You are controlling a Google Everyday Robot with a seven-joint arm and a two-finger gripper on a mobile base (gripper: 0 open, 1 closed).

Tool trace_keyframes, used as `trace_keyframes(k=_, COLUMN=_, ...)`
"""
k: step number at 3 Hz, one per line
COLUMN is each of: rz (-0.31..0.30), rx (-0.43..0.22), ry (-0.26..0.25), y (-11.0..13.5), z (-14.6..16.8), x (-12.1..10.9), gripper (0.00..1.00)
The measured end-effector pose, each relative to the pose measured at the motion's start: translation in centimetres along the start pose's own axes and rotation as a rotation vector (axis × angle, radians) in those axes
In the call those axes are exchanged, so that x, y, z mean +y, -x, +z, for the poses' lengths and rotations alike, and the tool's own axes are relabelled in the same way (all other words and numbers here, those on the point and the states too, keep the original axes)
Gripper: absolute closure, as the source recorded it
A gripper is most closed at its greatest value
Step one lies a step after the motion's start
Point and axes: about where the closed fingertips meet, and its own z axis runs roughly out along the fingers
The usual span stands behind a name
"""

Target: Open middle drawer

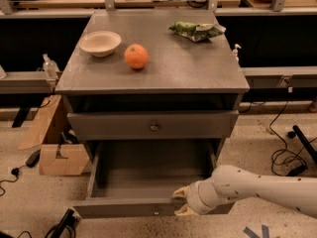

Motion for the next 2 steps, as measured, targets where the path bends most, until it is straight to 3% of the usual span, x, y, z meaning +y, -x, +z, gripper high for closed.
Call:
trace_keyframes(k=1, rz=0.000, rx=-0.001, ry=0.002, y=0.04, z=0.10, x=0.08, gripper=0.05)
trace_keyframes(k=2, rz=-0.001, rx=-0.002, ry=0.004, y=0.07, z=0.15, x=0.12, gripper=0.00)
